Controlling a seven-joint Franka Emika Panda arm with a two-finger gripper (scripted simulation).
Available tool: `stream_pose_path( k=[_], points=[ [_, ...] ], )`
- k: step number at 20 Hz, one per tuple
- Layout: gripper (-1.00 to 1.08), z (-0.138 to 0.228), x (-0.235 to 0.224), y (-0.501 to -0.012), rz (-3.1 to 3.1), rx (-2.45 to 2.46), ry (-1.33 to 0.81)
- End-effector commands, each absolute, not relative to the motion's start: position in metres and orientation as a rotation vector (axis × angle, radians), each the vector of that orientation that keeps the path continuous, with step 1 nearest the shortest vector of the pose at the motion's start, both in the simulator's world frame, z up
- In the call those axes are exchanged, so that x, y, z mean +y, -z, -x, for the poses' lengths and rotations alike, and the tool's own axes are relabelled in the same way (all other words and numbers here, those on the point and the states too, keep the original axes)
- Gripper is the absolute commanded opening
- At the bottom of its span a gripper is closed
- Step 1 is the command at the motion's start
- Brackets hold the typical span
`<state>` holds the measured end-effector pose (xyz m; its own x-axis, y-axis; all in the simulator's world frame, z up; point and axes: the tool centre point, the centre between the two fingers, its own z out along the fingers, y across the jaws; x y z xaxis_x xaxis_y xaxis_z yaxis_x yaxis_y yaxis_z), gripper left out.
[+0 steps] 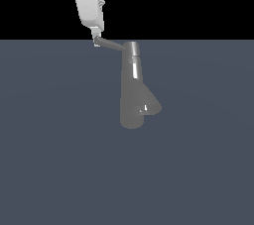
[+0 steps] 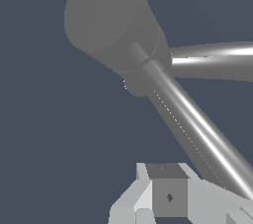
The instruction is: Turn on the faucet by rotating a designated handle.
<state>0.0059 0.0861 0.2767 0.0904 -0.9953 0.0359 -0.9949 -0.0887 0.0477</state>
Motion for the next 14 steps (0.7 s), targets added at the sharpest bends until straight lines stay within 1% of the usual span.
stream_pose_path(
  k=[1, 14],
  points=[
    [-1.0, -0.002, 0.078, -0.278, -2.268, -2.083, 0.011],
    [-1.0, 0.035, 0.04, -0.294, -2.27, -2.072, 0.02]
  ],
)
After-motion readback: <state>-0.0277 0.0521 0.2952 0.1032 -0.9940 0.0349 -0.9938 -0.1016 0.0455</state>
